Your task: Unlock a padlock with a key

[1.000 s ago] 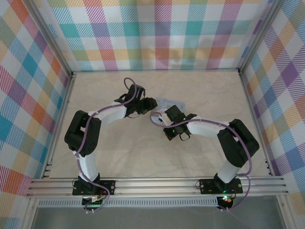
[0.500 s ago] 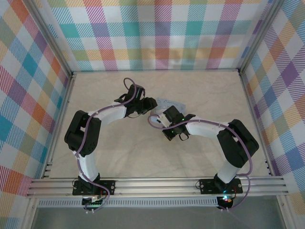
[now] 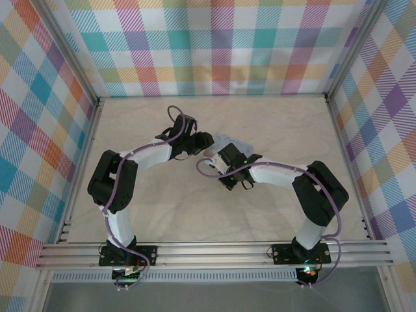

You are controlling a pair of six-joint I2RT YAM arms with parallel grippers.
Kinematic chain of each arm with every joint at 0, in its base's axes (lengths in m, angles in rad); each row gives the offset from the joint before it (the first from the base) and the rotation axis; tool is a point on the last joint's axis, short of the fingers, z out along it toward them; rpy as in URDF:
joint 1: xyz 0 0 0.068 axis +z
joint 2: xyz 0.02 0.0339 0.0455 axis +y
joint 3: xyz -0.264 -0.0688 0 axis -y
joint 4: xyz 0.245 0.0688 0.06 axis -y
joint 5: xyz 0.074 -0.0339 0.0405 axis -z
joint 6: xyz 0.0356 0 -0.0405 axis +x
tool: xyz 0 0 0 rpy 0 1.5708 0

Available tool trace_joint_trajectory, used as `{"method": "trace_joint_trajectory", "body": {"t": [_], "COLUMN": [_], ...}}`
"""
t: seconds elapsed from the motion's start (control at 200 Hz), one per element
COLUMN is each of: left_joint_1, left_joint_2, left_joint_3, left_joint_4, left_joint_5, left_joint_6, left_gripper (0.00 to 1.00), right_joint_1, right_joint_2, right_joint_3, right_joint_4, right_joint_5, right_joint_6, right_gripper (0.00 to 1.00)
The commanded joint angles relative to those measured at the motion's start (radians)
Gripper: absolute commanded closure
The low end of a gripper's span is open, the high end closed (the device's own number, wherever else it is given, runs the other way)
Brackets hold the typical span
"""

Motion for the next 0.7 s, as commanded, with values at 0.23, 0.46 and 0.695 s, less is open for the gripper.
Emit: {"method": "trace_joint_trajectory", "body": {"t": [0.23, 0.46, 0.695], "left_joint_1": [-0.006, 0.022, 0.052], "left_joint_2": [-0.013, -0.083, -0.205], "left_joint_3": [-0.035, -0.078, -0.162], "left_joint_4": [0.007, 0.007, 0.011], "left_joint_5": [0.008, -0.037, -0.088], "left_joint_6": [-0.014, -0.011, 0.005], "left_gripper": [0.58, 0.53, 0.48], "right_joint_1": [0.017, 0.021, 0.02], "right_joint_2": [0.002, -0.095, -0.256], "right_joint_3": [0.041, -0.009, -0.074], "right_joint_4": [0.047, 0.06, 0.074], "right_joint_5": [0.02, -0.005, -0.026], "right_joint_6": [-0.077, -0.005, 0.089], "right_gripper": [1.0, 1.0, 1.0]}}
